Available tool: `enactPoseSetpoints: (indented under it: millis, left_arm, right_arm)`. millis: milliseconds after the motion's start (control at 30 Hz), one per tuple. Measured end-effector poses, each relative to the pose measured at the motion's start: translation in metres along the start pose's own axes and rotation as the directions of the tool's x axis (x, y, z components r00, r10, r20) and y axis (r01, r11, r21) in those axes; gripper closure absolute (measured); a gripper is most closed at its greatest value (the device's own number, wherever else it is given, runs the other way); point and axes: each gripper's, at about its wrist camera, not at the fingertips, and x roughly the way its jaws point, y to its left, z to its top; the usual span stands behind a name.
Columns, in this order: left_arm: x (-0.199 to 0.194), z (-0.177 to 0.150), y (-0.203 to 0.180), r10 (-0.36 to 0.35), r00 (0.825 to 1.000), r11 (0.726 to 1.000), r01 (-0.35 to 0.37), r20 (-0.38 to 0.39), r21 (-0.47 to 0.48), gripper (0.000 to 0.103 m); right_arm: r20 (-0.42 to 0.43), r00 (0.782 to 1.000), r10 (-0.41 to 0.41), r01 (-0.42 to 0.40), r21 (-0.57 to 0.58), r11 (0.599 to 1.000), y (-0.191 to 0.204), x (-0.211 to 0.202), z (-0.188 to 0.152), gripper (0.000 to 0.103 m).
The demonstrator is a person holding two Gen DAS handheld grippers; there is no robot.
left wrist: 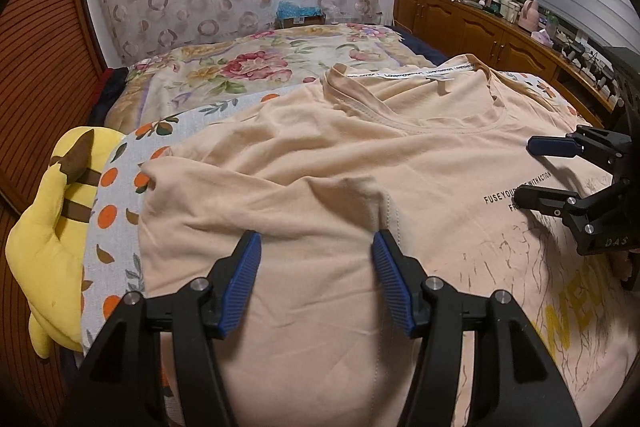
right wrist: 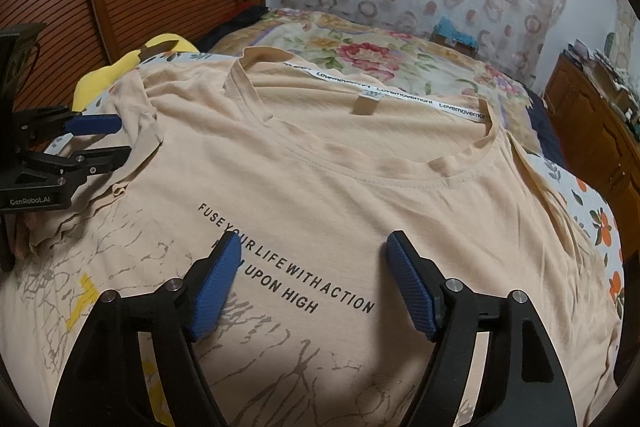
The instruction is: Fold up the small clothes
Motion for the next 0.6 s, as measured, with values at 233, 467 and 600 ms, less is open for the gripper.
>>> enactPoseSetpoints:
  millis: [233, 467, 600]
  left_arm:
    - [-0.001, -0.001, 0.000, 0.007, 1.000, 1.000, -0.007, 0.003, -0.008, 0.045]
    - [-0.031, -0.009, -0.022, 0.015, 0.997, 1.000, -0.016, 0.071, 0.012, 0.045]
    - [-0.056, -0.012, -0.037, -0.031, 0.993, 0.999, 0.033, 0.117, -0.009, 0.045]
  right_arm:
    - [0.005, 1.000, -0.002, 0.002, -0.003, 1.000, -0.005, -0.003, -0.002, 0.023]
    - [0.082, 0.996, -0.038, 0.032, 0.066, 0.997, -0.056, -0.066, -0.034, 0.024]
    - [0.083, 0.988, -0.133, 0.124, 0.103, 0.987, -0.106, -0.108, -0.065, 0.025]
